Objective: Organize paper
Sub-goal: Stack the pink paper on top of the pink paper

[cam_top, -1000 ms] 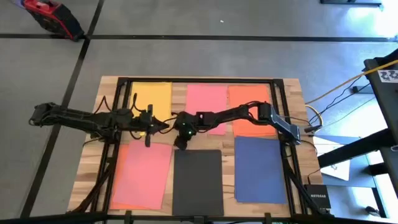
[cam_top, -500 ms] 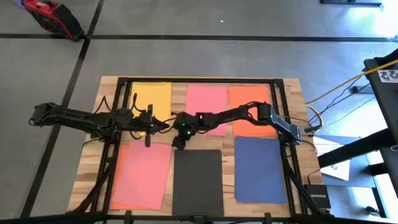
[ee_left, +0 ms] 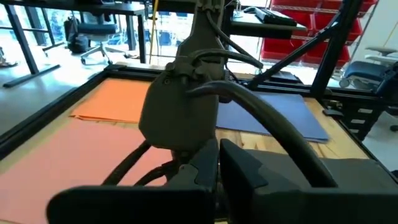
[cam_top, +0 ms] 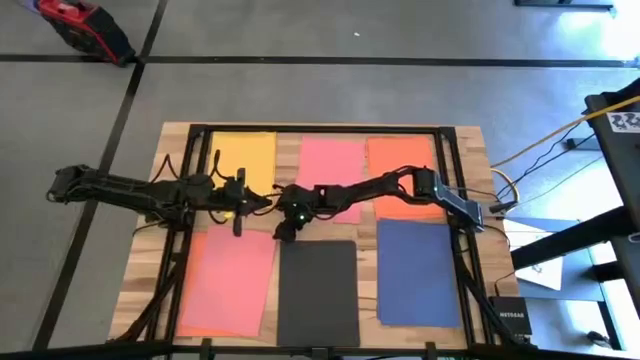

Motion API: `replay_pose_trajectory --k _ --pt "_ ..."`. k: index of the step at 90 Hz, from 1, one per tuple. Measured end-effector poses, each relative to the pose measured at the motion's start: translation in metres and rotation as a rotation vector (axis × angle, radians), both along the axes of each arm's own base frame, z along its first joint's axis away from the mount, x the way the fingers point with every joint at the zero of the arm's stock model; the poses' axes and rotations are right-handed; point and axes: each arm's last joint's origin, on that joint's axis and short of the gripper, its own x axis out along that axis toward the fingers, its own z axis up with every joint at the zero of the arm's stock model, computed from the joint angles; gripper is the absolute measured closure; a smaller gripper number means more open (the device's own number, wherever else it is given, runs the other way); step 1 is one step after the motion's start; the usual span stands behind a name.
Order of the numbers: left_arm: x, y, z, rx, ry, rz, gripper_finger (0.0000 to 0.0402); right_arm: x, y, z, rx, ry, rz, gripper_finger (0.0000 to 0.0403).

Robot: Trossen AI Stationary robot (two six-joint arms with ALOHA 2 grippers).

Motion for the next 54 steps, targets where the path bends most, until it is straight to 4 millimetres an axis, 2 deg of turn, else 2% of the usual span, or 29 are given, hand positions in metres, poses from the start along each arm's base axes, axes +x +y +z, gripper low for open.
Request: replay_pose_trajectory --k 28,54 --pt "0.0 0.0 0.0 0.0 0.001 0.0 0.0402 0.001 0.0 -0.01 0.009 0.018 -0.011 0.027" --pt "0.0 0.0 0.0 0.004 0.002 0.002 0.0402 0.0 0.0 -0.021 0.006 0.042 -0.016 0.0271"
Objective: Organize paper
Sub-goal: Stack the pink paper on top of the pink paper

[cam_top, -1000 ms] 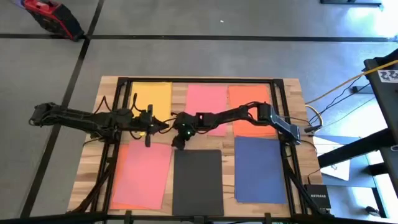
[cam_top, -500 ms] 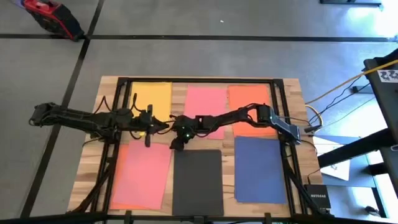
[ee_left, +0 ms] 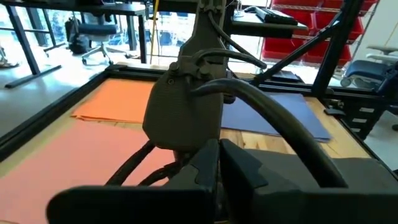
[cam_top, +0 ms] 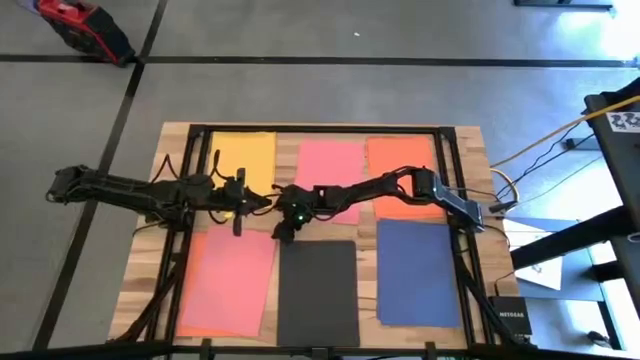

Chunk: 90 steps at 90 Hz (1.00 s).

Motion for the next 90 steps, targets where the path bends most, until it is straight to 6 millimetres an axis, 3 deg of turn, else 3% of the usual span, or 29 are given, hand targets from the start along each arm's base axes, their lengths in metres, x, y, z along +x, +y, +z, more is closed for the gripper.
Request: replay_pose_trajectory --k 20,45,57,90 --pt "0.0 0.0 0.0 -0.012 0.0 0.002 0.0402 0.0 0.006 -0.001 -0.081 -0.021 0.053 0.0278" --pt "-0.001 0.0 -0.006 -0.024 0.064 0.004 0.0402 -0.001 0.008 -0.005 -0.224 -0.028 0.076 0.0389" --pt "-0.001 0.0 -0.007 -0.026 0.071 0.004 0.0402 0.0 0.007 -0.004 -0.25 -0.023 0.072 0.0396" --pt "-0.001 0.0 -0.007 -0.027 0.068 0.005 0.0402 0.022 0.005 0.042 -0.376 0.033 0.166 0.0403"
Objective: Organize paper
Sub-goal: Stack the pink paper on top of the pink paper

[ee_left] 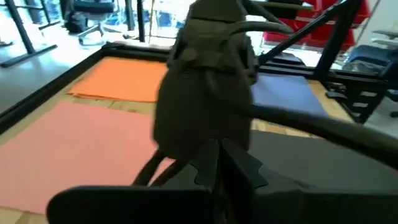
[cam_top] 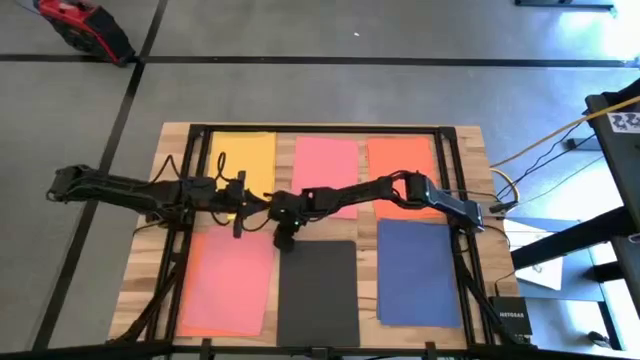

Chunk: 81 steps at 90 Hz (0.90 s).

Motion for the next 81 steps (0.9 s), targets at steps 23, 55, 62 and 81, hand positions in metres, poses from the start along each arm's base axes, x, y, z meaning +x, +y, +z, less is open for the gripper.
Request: replay_pose_trajectory --k 23,55,62,81 --pt "-0.012 0.001 0.014 -0.007 -0.096 0.004 0.0402 0.003 -0.006 0.039 -0.189 0.073 0.059 0.0403" --pt "-0.031 0.001 0.027 0.023 -0.187 -0.004 0.0402 0.0 -0.025 0.103 -0.44 0.106 0.082 0.0403" --pt "-0.032 0.001 0.025 0.023 -0.169 -0.001 0.0402 -0.001 -0.038 0.117 -0.489 0.1 0.059 0.0403" --pt "-0.032 0.001 0.023 0.018 -0.144 0.003 0.0402 -0.014 -0.079 0.129 -0.578 0.145 0.017 0.0403"
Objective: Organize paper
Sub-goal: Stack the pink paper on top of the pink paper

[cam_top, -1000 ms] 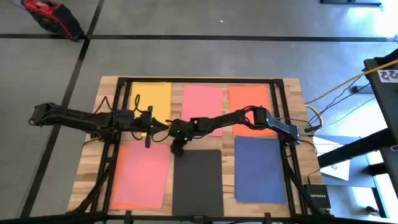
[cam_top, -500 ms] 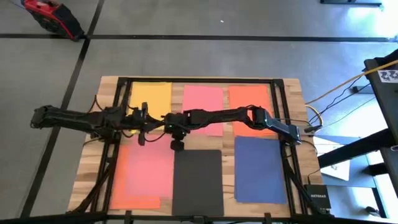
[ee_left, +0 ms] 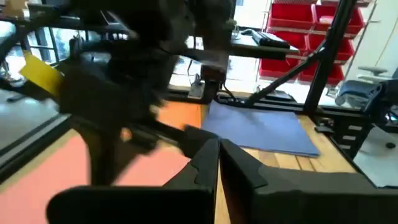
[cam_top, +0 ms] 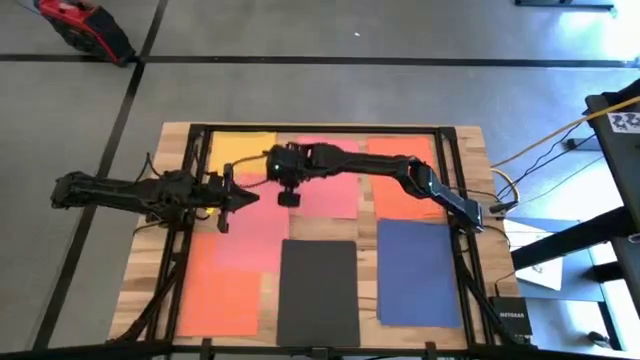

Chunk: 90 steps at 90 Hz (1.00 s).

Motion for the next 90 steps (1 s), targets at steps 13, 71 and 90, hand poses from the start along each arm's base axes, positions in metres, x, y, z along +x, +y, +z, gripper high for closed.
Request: replay_pose_trajectory --k 13,71,90 --pt "0.0 0.0 0.0 0.002 -0.001 0.0 0.0402 -0.011 -0.026 -0.004 -0.045 0.093 -0.03 0.0403" --pt "0.0 0.0 0.0 0.003 -0.003 0.011 0.0402 -0.056 -0.113 -0.01 -0.169 0.381 -0.1 0.0403" --pt "0.0 0.0 0.0 0.004 -0.003 0.016 0.0402 -0.069 -0.134 -0.011 -0.157 0.425 -0.103 0.0403"
